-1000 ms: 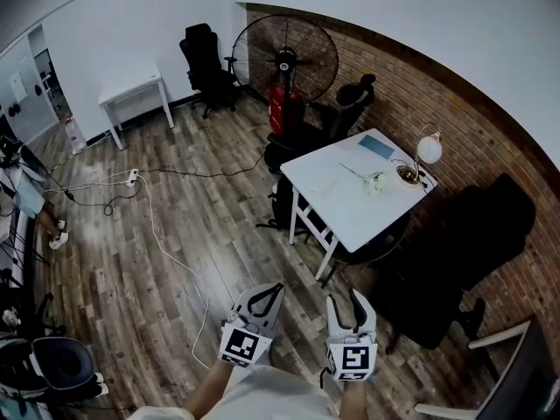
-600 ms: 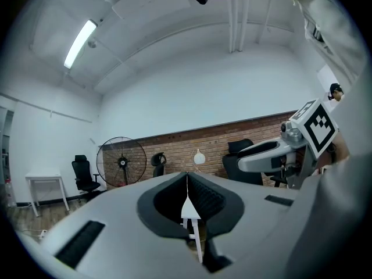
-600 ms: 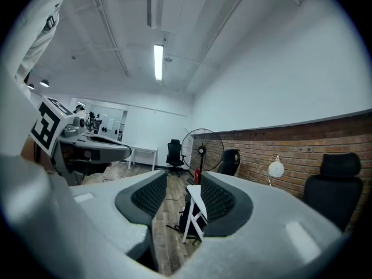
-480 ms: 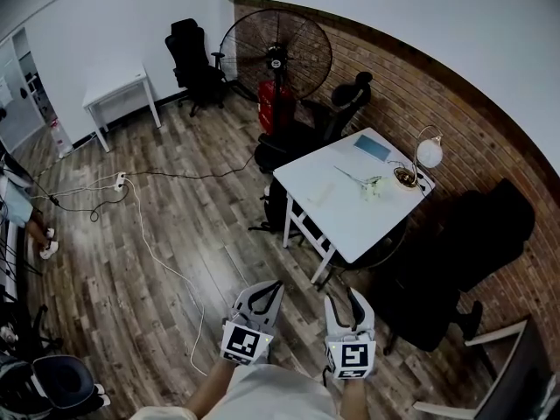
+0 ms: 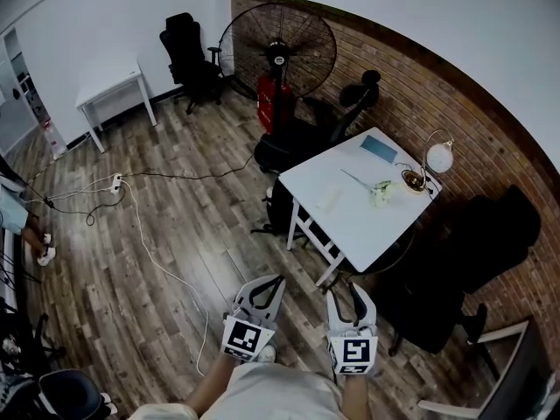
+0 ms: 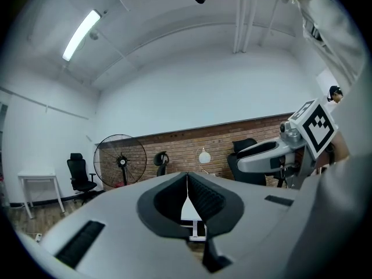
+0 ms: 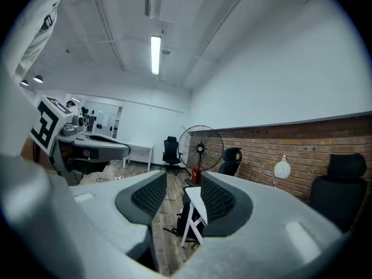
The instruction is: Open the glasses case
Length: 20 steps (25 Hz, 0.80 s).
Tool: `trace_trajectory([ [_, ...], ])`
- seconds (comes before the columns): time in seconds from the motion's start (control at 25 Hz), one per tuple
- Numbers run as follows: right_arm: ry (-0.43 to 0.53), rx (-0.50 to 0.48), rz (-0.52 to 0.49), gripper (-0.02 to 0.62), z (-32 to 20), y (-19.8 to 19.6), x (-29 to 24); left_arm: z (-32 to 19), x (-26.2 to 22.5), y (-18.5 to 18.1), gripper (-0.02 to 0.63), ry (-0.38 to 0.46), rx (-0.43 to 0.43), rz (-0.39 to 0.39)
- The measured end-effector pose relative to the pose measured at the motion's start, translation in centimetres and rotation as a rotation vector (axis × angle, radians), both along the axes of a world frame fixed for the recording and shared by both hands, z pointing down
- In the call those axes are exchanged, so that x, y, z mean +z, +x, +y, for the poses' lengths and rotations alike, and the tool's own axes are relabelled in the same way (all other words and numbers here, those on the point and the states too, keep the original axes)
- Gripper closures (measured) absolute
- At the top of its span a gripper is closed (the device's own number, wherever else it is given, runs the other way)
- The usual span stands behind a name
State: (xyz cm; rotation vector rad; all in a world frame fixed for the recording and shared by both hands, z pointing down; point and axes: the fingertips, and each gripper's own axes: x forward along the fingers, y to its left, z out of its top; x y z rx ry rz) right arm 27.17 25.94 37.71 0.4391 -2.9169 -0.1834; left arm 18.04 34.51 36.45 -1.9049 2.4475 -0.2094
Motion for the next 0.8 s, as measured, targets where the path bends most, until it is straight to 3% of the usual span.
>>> trace_trajectory([
  [0.08,0.001,0.009,-0.003,0.408,0.1,-0.9,0.0,0.2,-0.4,-1.1,0.598,0.005,0.011,-0.037],
  [0.36,-0.016,0.019,0.005,0.409,1.0,-2.6,0.6,0.9,0.4,-2.8,0.598,0.0,0.006,0.006],
  [0.56,-0.022,0.026,0.007,0.409,0.6,-3.8,0.6,0.6,0.0,-3.5,0.598,-0.007,0.028,-0.048],
  [0.72,-0.029,0.007,0.004,0.409,0.0,-4.6,0.8,0.4,1.0,-4.1,0.598,-0.001,-0.015,0.054],
  [0.8,-0.032,0.0,0.003,0.408,-0.4,-5.2,0.9,0.1,1.1,-4.5,0.598,-0.002,-0.027,0.065],
])
